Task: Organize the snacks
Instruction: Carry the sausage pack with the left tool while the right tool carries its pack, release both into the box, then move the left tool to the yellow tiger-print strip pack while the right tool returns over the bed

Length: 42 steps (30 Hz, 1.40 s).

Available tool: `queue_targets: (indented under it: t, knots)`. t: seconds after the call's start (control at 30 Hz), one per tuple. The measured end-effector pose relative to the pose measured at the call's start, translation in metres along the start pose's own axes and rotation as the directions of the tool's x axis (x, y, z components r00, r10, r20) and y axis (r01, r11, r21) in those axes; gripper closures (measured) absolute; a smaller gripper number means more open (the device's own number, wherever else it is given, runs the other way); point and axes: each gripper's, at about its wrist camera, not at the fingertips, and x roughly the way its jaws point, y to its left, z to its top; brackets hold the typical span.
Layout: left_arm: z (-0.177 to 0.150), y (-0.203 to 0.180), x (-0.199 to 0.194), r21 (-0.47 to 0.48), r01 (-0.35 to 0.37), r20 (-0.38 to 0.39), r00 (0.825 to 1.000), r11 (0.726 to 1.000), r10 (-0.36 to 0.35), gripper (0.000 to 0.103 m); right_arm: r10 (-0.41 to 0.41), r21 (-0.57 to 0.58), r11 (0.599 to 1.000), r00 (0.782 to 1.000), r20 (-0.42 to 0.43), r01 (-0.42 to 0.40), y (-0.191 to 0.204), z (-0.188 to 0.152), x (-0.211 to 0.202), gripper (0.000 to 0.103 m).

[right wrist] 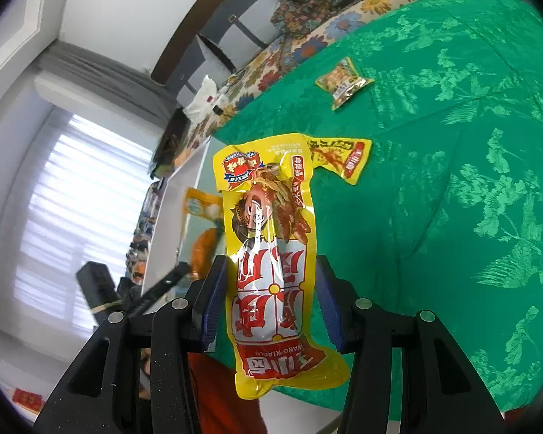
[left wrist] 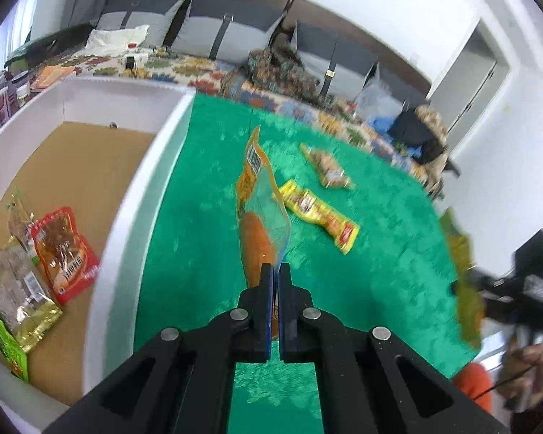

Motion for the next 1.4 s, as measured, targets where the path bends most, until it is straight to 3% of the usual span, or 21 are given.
queue_targets:
  t: [0.13, 0.23, 0.43, 0.5, 0.57, 0.6, 0.63, 0.67, 0.7, 0.77, 0.9, 0.97, 1.07, 1.17, 1.23, 1.3, 1.4]
  knots:
    - [0.022, 0.017, -0.043, -0.029, 0.022, 0.071, 0.997, 0.999, -0.02, 0.103, 0.027, -0.034, 0.999, 0.999, -0.02, -0.027, 0.027, 0.008, 0.015, 0.053]
    - [0.039, 0.048, -0.074, -0.054, -0.015, 0.108, 0.994, 0.998, 0.021, 0.103, 0.076, -0.097, 0.992, 0.996, -0.047, -0.08, 0.075, 0.019, 0.042, 0.053]
    - [0.047, 0.126, -0.106, -0.111, -0.211, 0.124, 0.967, 0.971, 0.224, 0.103, 0.195, -0.208, 0.953, 0.971, -0.137, -0.221, 0.18, 0.025, 0.115, 0.053]
    - [0.043, 0.154, -0.109, -0.13, -0.29, 0.102, 0.947, 0.948, 0.304, 0.102, 0.206, -0.243, 0.939, 0.964, -0.166, -0.243, 0.211, 0.021, 0.145, 0.053]
    - [0.036, 0.178, -0.106, -0.147, -0.383, 0.074, 0.915, 0.912, 0.396, 0.098, 0.205, -0.263, 0.931, 0.959, -0.197, -0.253, 0.234, 0.012, 0.18, 0.052]
    - [0.03, 0.19, -0.103, -0.161, -0.416, 0.054, 0.902, 0.895, 0.428, 0.081, 0.191, -0.271, 0.931, 0.959, -0.209, -0.244, 0.243, 0.007, 0.198, 0.049]
    - [0.025, 0.202, -0.099, -0.179, -0.438, 0.027, 0.893, 0.881, 0.449, 0.039, 0.151, -0.284, 0.936, 0.965, -0.214, -0.209, 0.25, 0.002, 0.215, 0.042]
    - [0.018, 0.212, -0.096, -0.2, -0.462, 0.005, 0.882, 0.864, 0.472, 0.017, 0.123, -0.292, 0.938, 0.965, -0.231, -0.189, 0.252, -0.001, 0.228, 0.037]
    - [0.01, 0.218, -0.097, -0.215, -0.485, 0.017, 0.866, 0.847, 0.5, 0.0, 0.095, -0.297, 0.939, 0.963, -0.253, -0.171, 0.254, -0.005, 0.24, 0.034]
    - [-0.004, 0.224, -0.103, -0.223, -0.519, 0.044, 0.84, 0.825, 0.54, 0.0, 0.005, -0.333, 0.937, 0.961, -0.275, -0.1, 0.255, -0.011, 0.257, 0.034]
    - [-0.017, 0.222, -0.103, -0.235, -0.497, 0.036, 0.854, 0.835, 0.519, 0.0, -0.057, -0.409, 0.912, 0.98, -0.192, -0.027, 0.238, -0.011, 0.241, 0.034]
    - [-0.016, 0.208, -0.103, -0.231, -0.474, 0.05, 0.866, 0.849, 0.497, 0.0, -0.121, -0.429, 0.902, 0.985, -0.127, 0.056, 0.213, -0.005, 0.231, 0.034]
    - [-0.008, 0.171, -0.099, -0.217, -0.422, 0.091, 0.889, 0.88, 0.449, 0.0, -0.272, -0.449, 0.862, 0.962, -0.015, 0.236, 0.158, 0.003, 0.214, 0.035]
    - [0.004, 0.126, -0.085, -0.172, -0.341, 0.114, 0.925, 0.924, 0.363, 0.0, -0.444, -0.465, 0.774, 0.892, 0.084, 0.43, 0.084, 0.003, 0.19, 0.035]
    - [0.008, 0.097, -0.074, -0.131, -0.299, 0.121, 0.942, 0.945, 0.314, 0.0, -0.545, -0.446, 0.712, 0.827, 0.138, 0.543, 0.03, 0.006, 0.165, 0.036]
    - [0.01, 0.06, -0.056, -0.074, -0.258, 0.116, 0.957, 0.963, 0.265, 0.0, -0.606, -0.402, 0.678, 0.777, 0.167, 0.615, -0.016, 0.008, 0.137, 0.036]
    - [0.011, 0.01, -0.018, 0.02, -0.208, 0.061, 0.977, 0.978, 0.206, 0.0, -0.664, -0.342, 0.647, 0.724, 0.189, 0.682, -0.063, 0.014, 0.104, 0.036]
